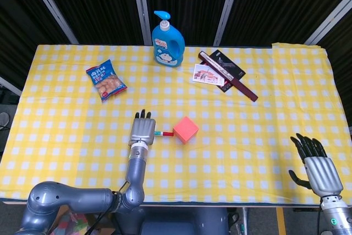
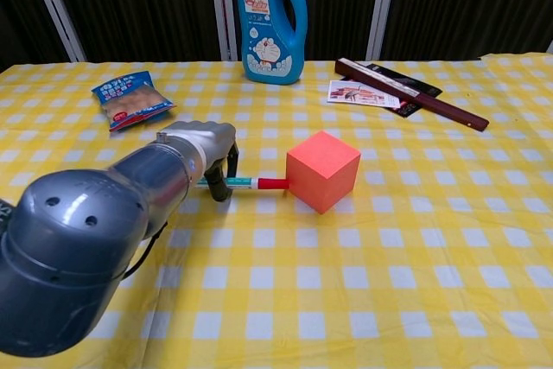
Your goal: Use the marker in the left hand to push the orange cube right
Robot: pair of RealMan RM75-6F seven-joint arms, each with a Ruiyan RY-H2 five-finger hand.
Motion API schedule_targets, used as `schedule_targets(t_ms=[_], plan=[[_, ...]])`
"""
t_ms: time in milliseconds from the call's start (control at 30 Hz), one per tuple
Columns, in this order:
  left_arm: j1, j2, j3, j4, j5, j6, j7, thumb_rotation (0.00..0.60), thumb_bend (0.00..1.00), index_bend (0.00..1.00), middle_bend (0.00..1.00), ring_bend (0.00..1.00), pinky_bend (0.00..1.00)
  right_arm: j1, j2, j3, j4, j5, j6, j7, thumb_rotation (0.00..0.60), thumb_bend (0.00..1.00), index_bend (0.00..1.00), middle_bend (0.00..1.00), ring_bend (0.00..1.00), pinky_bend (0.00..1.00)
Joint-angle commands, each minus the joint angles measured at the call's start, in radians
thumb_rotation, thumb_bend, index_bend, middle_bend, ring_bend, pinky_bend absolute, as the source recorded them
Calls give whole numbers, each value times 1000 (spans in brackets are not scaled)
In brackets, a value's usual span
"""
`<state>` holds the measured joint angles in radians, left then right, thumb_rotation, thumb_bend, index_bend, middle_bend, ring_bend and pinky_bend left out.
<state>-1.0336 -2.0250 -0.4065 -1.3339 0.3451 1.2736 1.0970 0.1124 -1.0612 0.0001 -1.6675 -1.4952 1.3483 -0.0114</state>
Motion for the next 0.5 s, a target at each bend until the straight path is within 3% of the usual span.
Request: schedule_targets(t_ms=[33,367,500], plan=[[-12,-21,-10,23,9,-1,-9,600,526,572,127,15,115,0,1,0,0,1,-1,2,600,377,0,0,0,0],[-68,-81,-69,121,25,-14,-21,600,527,576,130,32,131,0,6,0,-2,2,-2,17,600,377,0,0,0,0],[-120,-120,-108,206,19,-37,0,600,527,576,130,32,131,0,8,1,-5,4,-5,24,600,378,0,0,0,0]])
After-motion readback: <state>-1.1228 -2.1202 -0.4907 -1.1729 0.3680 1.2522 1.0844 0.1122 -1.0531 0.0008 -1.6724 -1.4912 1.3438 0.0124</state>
